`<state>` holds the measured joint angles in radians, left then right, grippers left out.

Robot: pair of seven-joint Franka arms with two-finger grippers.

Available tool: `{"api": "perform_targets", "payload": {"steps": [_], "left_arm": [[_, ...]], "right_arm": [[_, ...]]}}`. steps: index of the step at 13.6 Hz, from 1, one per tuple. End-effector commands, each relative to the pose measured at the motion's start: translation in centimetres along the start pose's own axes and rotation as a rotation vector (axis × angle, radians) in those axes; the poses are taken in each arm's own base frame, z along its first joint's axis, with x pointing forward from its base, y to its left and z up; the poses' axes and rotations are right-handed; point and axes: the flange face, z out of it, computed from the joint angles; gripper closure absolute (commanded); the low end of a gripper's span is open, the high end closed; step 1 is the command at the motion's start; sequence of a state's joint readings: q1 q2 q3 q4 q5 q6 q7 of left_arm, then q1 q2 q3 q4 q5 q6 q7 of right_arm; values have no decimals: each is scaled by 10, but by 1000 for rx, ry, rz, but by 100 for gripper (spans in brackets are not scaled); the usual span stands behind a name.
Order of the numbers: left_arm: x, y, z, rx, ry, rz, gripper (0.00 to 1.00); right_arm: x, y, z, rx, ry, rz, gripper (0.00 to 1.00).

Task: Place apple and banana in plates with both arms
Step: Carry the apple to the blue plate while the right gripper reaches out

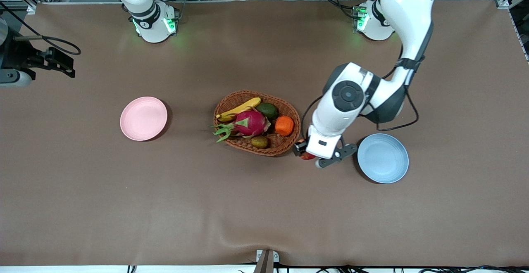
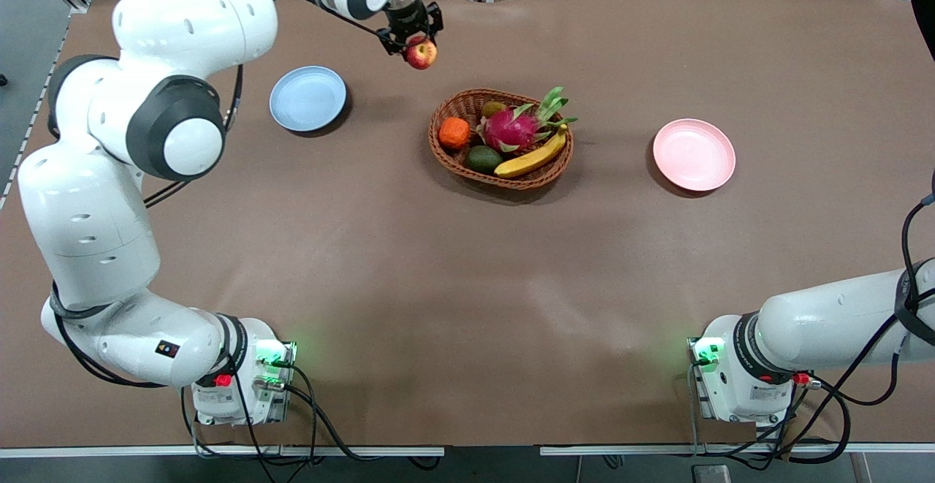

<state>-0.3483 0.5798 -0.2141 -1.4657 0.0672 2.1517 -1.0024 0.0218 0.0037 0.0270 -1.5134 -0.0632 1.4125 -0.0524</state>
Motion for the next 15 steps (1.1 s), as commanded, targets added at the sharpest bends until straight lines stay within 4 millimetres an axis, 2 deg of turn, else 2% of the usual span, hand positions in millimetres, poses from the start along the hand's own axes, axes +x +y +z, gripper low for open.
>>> {"api": "perform_targets", "payload": {"steps": [1,2,5,7,9,12,15], "left_arm": [[22,-29,-26,49,-2,48,100],[31,-38,-28,59,-13,71,100],[54,-66,-33,88,-41,135,100],[73,-90,-34,114,-73,184,100],[95,-121,-29,142,-122,245,100],[136,-181,-14,153,-188,338,100],[162,-221,2,110,-238,369,100]], "right_arm": [[0,-2,-2,-15,-8,-29,0],[1,-3,-1,-9,-9,-29,0],[12,-21,24,40,-70,-32,0],[20,-37,46,116,-125,111,0],[33,-62,70,170,-192,239,0],[52,-103,118,147,-297,380,0],[59,-138,145,177,-344,535,0]]}}
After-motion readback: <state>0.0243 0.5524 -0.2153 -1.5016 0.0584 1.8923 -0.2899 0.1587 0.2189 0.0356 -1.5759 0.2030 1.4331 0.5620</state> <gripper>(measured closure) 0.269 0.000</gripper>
